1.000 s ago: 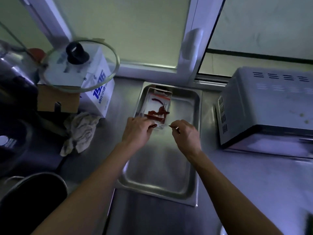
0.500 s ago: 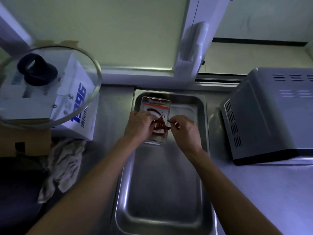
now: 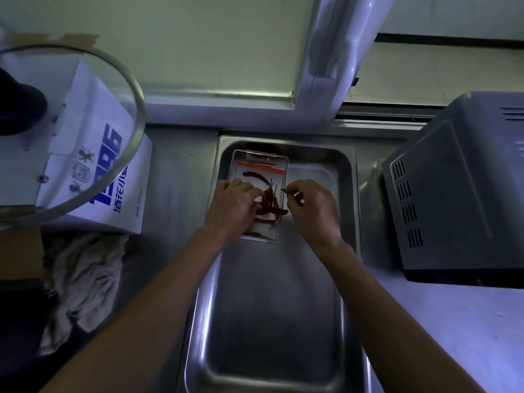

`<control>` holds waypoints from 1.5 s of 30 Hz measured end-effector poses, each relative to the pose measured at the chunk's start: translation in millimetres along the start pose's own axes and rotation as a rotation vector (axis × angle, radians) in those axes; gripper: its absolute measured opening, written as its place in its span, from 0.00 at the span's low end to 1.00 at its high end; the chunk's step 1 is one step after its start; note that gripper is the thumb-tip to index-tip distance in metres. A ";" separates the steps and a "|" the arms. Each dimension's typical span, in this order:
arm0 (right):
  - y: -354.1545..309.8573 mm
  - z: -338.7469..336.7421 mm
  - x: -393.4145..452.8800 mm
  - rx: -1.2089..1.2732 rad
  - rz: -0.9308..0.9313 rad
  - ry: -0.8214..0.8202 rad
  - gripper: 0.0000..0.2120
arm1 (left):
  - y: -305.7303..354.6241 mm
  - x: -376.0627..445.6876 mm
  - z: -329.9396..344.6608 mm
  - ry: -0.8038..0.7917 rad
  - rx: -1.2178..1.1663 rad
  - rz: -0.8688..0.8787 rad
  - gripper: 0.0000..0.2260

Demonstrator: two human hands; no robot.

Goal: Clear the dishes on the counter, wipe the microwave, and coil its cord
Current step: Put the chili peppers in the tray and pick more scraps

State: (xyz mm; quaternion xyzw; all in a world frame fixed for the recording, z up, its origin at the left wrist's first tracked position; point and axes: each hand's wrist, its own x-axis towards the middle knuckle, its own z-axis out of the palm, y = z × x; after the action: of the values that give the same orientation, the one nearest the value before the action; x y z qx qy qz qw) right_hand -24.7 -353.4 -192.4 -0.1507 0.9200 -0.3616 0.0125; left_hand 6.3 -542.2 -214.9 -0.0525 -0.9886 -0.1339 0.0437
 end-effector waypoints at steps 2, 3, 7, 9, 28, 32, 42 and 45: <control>-1.6 1.5 3.0 0.006 -0.012 -0.007 0.07 | -1.7 -3.3 0.3 0.033 -0.007 0.010 0.11; -3.0 2.6 4.6 0.014 -0.013 -0.013 0.07 | -3.1 -5.1 0.2 0.048 -0.006 0.017 0.10; -12.5 10.8 12.3 0.050 -0.003 -0.029 0.08 | -10.5 -14.3 -3.3 0.103 0.015 0.036 0.07; -18.5 16.7 17.5 0.060 -0.008 -0.028 0.09 | -13.9 -19.7 -6.1 0.121 0.016 0.032 0.06; -30.6 55.2 44.9 -0.215 -0.262 -0.102 0.07 | -30.4 -40.5 -4.0 0.054 -0.003 -0.032 0.09; -29.2 45.5 34.8 -0.219 -0.221 -0.105 0.09 | -24.9 -44.6 -10.7 0.036 -0.019 -0.062 0.09; -36.2 -22.8 -57.5 -0.278 -0.086 -0.105 0.09 | 33.2 -74.0 -57.4 -0.029 -0.015 -0.043 0.15; -32.2 -48.4 -97.4 -0.241 -0.020 -0.051 0.10 | 57.6 -85.6 -63.2 -0.038 -0.032 -0.017 0.14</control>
State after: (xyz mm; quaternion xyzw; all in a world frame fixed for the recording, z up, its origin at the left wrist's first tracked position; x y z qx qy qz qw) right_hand 70.5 -315.8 -143.4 -0.1693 0.9547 -0.2445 0.0143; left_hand 102.3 -511.9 -147.9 -0.0471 -0.9875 -0.1489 0.0232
